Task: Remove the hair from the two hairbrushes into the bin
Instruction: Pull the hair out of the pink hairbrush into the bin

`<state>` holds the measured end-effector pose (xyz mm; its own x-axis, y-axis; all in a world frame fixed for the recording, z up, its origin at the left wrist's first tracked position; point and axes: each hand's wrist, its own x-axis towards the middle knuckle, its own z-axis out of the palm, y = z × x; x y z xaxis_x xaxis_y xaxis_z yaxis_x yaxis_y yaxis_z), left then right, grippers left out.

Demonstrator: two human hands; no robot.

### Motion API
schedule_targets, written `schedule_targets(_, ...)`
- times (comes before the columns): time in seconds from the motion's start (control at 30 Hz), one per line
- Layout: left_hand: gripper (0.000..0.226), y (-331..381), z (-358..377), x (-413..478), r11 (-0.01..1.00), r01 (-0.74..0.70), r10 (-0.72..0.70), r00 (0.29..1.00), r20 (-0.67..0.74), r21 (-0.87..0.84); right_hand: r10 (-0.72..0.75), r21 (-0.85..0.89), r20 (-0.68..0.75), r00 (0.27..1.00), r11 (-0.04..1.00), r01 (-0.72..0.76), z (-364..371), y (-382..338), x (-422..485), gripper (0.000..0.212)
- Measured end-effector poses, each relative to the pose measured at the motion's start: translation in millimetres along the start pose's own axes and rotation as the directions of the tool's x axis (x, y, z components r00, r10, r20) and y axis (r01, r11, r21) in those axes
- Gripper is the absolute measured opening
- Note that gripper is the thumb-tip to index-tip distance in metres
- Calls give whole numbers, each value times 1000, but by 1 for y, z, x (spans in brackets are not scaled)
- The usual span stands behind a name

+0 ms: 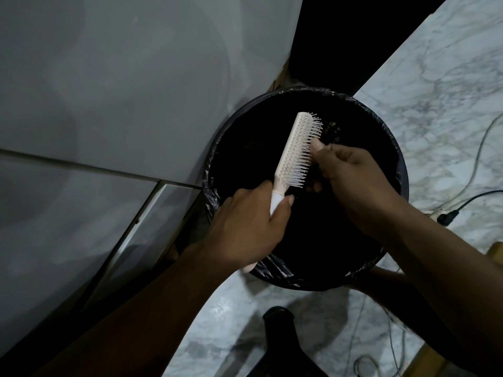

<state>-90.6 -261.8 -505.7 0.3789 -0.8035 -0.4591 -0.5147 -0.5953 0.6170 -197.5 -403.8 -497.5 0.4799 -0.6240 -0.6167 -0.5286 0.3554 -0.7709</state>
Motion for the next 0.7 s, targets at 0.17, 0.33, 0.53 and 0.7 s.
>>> schedule_targets(0.17,36,-6,1,2,1000,19,-19,1000,-6,15,-56,69,-30,998,996,58,-1,0,3,36)
schedule_targets(0.33,35,-10,1,5,996,84,-84,996,-42,6,35,163,-81,996,986,-22,-3,-2,4,39)
schedule_targets(0.53,34,-12,0,9,991,134,-135,988,-71,-22,228,228,-179,957,956,-185,-7,-2,6,36)
schedule_targets(0.7,34,-13,-2,10,988,152,-151,984,-96,3,328,135,-188,926,942,-306,-7,-3,6,34)
